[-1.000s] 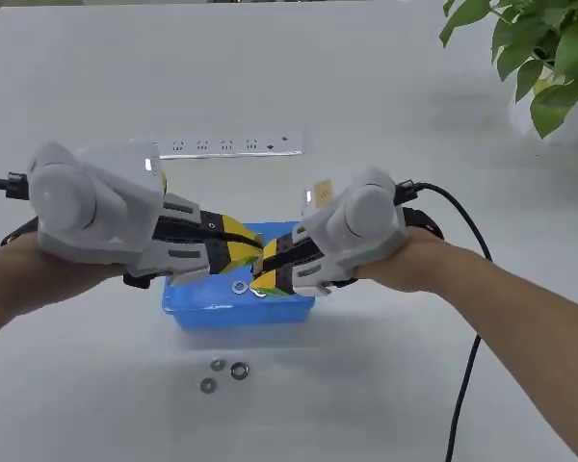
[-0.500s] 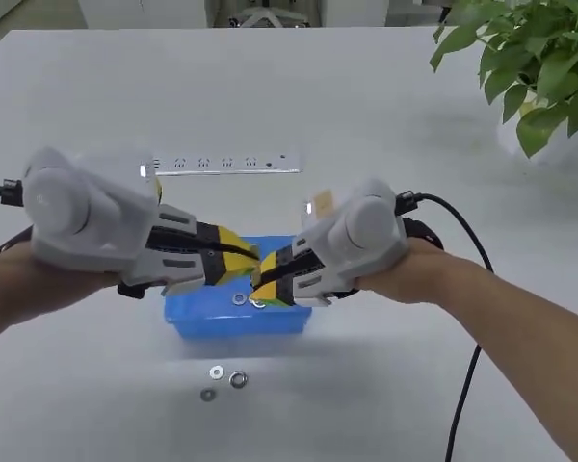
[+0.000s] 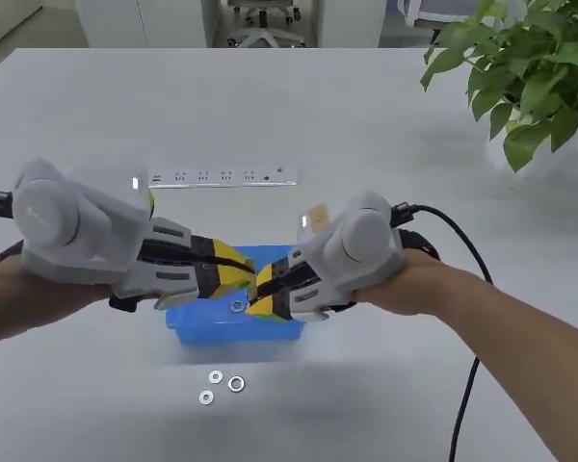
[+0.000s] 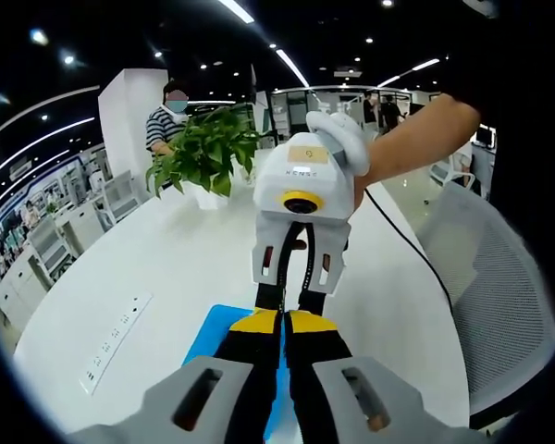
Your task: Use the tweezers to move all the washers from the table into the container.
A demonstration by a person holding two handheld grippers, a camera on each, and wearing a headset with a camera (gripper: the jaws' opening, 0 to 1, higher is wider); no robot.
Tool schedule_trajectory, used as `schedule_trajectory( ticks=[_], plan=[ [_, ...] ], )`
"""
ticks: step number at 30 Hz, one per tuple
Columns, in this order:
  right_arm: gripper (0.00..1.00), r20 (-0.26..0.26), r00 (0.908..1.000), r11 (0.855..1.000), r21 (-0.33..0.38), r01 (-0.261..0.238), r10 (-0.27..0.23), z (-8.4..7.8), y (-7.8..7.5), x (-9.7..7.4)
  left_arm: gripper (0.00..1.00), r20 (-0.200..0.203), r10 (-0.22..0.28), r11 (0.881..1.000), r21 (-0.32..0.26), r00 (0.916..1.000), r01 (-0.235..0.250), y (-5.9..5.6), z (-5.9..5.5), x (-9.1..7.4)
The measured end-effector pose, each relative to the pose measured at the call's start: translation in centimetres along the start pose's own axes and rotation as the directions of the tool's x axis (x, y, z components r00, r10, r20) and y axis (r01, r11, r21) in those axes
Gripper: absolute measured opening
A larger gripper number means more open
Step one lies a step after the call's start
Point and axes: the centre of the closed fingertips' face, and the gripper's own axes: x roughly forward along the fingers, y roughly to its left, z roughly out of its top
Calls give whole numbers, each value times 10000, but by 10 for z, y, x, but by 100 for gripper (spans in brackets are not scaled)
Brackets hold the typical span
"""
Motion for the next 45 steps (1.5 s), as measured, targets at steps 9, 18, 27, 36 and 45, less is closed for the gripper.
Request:
schedule_trajectory(
  ticks=[9,18,27,36,45],
  plan=[
    [18,-24,9999,9997,212,114,-114,3,7,-2,4,4,51,9999,-164,10000,-51,-11,-4,-3],
    [26,-204,9991,9979,523,371,-360,-3,13,-11,4,-30,148,9994,-302,9999,-148,-19,-13,-6],
    [42,-370,9949,9886,1144,979,-942,-12,15,-24,5,-26,244,9990,-378,9997,-244,-25,-23,-8],
    [62,-346,9855,9634,2075,1699,-1664,-22,18,-35,5,-64,216,9985,-495,9997,-219,-33,-33,-7],
    [78,-389,9772,9415,2623,2116,-2088,-30,21,-40,5,-112,105,9982,-587,9999,-112,-39,-41,-5]
  ],
)
